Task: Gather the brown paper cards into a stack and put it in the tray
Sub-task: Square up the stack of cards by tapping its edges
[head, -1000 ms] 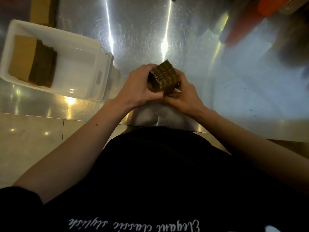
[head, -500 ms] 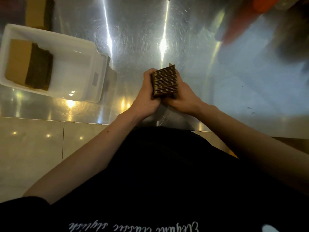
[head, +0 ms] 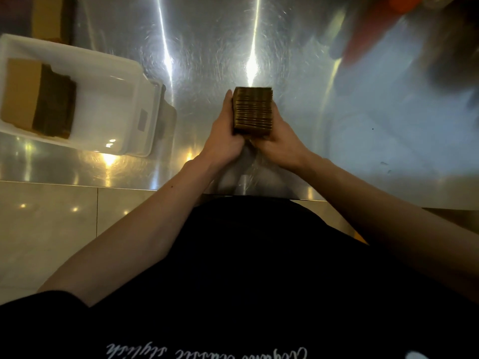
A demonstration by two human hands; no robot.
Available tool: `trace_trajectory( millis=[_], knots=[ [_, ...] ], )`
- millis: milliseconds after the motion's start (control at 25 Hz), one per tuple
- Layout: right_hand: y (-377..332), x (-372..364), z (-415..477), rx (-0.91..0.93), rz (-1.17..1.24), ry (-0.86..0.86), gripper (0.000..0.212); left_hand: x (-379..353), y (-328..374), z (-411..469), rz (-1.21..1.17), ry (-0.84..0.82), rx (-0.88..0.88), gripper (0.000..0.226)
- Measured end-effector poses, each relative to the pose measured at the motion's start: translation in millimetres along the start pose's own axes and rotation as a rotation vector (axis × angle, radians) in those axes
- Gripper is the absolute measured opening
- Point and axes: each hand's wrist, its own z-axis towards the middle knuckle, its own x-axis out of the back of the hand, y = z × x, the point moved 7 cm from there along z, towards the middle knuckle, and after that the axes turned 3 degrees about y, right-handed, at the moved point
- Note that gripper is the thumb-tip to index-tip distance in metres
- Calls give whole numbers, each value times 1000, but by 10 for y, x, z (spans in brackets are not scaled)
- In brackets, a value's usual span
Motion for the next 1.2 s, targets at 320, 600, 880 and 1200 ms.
trace_trajectory(
  millis=[320, 600, 880, 1200],
  knots=[
    [98, -49, -71, -64, 84, 67, 68, -84, -92, 29, -24, 41, 10, 74],
    [119, 23, 41, -116, 198, 160, 69, -147, -40, 50, -9, 20, 38, 77],
    [154, -13, 33, -198, 285, 160, 68, -185, -33, 80, -30, 32, 84, 74],
    [96, 31, 39, -189, 289, 155, 65, -131, 42, 125, -54, 67, 63, 60]
  ],
)
